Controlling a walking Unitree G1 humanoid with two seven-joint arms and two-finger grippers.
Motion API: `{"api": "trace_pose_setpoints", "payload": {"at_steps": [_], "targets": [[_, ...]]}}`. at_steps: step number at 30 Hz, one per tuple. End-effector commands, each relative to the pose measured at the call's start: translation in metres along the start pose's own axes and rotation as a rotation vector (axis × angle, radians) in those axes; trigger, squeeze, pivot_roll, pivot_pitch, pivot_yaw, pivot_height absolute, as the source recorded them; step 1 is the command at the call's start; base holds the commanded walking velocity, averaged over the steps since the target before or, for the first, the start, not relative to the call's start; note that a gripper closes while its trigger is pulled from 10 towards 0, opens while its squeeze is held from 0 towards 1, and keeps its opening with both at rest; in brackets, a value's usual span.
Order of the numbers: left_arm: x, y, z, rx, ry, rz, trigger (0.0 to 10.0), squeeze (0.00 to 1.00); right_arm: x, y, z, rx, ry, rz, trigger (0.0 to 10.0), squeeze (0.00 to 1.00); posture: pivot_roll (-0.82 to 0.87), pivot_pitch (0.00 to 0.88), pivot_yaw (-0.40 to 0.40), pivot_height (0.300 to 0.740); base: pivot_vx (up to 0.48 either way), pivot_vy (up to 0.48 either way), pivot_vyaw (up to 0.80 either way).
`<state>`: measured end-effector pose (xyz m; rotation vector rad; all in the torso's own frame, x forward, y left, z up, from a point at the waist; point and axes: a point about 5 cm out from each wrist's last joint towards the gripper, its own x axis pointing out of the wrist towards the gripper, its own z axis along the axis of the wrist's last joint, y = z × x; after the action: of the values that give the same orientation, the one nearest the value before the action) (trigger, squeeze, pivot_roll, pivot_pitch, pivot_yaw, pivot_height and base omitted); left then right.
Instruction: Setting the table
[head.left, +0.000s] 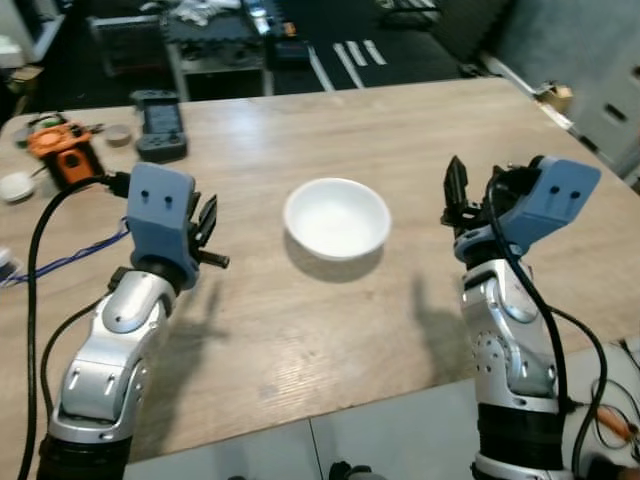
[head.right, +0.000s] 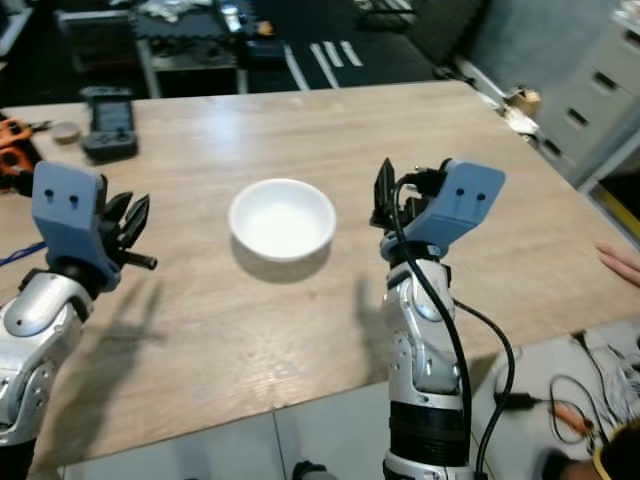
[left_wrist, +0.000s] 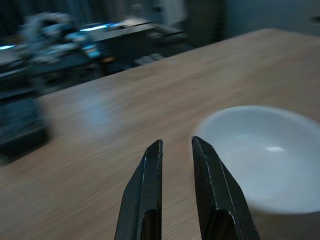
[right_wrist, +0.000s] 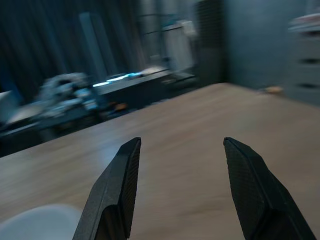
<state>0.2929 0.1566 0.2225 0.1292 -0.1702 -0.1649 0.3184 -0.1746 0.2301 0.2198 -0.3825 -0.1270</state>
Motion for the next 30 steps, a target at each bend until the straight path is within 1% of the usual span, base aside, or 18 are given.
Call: {"api": "trace_pose_setpoints", "payload": {"at_steps": [1,4,6,9,15,20,24,30], "targets": [[0.000,-0.001,-0.002,0.011,0.003,-0.004,10.0,0.00,0.002,-0.003,0.002,-0.001,-0.003,-0.027,10.0,0.00,0.05,0.090,0.031,0.740,0.000,0.000,-0.80],[0.001,-0.002,-0.003,0.014,0.003,-0.005,10.0,0.00,0.002,-0.003,0.002,-0.003,-0.006,-0.034,10.0,0.00,0.04,0.093,0.029,0.740,0.000,0.000,-0.80],[0.003,-0.005,-0.002,0.016,-0.004,-0.007,10.0,0.00,-0.001,-0.005,0.001,-0.012,0.001,-0.044,10.0,0.00,0.05,0.093,0.031,0.740,0.000,0.000,-0.80],[0.004,-0.009,0.000,0.014,-0.016,-0.037,10.0,0.00,-0.003,-0.010,-0.003,-0.027,0.016,-0.059,10.0,0.00,0.06,0.091,0.036,0.740,0.000,0.000,-0.80],[0.009,-0.010,0.001,0.016,-0.022,-0.054,10.0,0.00,-0.001,-0.011,-0.001,-0.033,0.009,-0.068,10.0,0.00,0.04,0.091,0.037,0.740,0.000,0.000,-0.80],[0.012,-0.015,0.004,0.012,-0.038,-0.068,10.0,0.00,0.000,-0.013,-0.002,-0.048,0.012,-0.064,10.0,0.00,0.04,0.080,0.039,0.740,0.000,0.000,-0.80],[0.012,-0.012,0.000,0.014,-0.031,-0.063,10.0,0.00,0.001,-0.013,0.000,-0.050,0.007,-0.069,10.0,0.00,0.03,0.073,0.033,0.740,0.000,0.000,-0.80],[0.011,-0.013,-0.001,0.015,-0.034,-0.064,10.0,0.00,0.002,-0.014,-0.001,-0.057,0.012,-0.063,10.0,0.00,0.03,0.070,0.032,0.740,0.000,0.000,-0.80]]}}
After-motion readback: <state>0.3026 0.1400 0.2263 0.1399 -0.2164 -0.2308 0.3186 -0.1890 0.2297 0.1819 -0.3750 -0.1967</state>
